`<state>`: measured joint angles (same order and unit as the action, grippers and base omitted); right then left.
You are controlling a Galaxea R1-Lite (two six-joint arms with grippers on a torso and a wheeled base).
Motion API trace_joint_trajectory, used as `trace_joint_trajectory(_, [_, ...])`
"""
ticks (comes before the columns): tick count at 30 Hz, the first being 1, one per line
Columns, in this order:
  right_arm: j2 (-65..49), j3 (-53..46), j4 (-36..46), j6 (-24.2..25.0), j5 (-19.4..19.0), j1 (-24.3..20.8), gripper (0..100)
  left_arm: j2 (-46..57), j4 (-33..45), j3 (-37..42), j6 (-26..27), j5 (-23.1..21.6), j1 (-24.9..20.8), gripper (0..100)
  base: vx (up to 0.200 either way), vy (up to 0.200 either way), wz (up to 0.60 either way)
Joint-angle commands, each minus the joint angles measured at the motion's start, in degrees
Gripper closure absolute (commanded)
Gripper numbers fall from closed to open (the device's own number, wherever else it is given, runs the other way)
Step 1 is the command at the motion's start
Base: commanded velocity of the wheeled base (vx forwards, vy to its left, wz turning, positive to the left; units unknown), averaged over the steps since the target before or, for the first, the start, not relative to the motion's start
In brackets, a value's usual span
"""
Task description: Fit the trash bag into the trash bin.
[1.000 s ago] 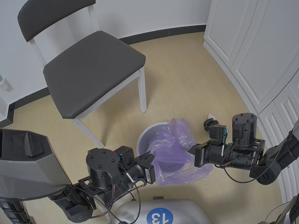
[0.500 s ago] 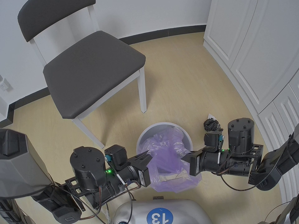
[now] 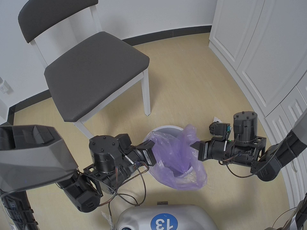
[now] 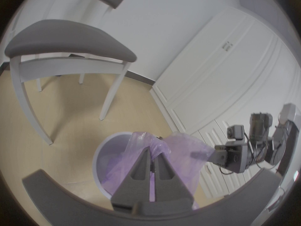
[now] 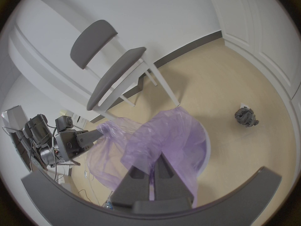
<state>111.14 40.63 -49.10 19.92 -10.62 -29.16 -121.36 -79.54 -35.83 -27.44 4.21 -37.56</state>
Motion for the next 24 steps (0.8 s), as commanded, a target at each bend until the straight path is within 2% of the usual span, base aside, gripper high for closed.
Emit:
trace_joint_trajectory(1, [2.59, 2.96, 1.91, 0.12, -0.02, 3.50, 100, -2.48, -0.35, -3.46, -2.79, 0.28, 3.98, 100, 0.000, 0.000, 0.00])
trace_joint_trajectory(5, [2.59, 4.90, 4.46, 0.03, -0.54, 6.48, 100, -2.83, -0.79, -4.51, -4.73, -0.25, 6.45, 100, 0.000, 0.000, 0.00])
trace_joint_trajectory(13, [3.29, 6.48, 4.46, -0.06, -0.81, 10.44, 100, -8.72, -3.86, -6.54, -4.81, -0.51, 9.26, 100, 0.000, 0.000, 0.00])
trace_joint_trajectory(24, [3.20, 6.92, 4.63, -2.34, -0.81, 14.04, 100, -9.95, -7.73, -7.15, -4.81, -0.43, 10.05, 100, 0.000, 0.000, 0.00])
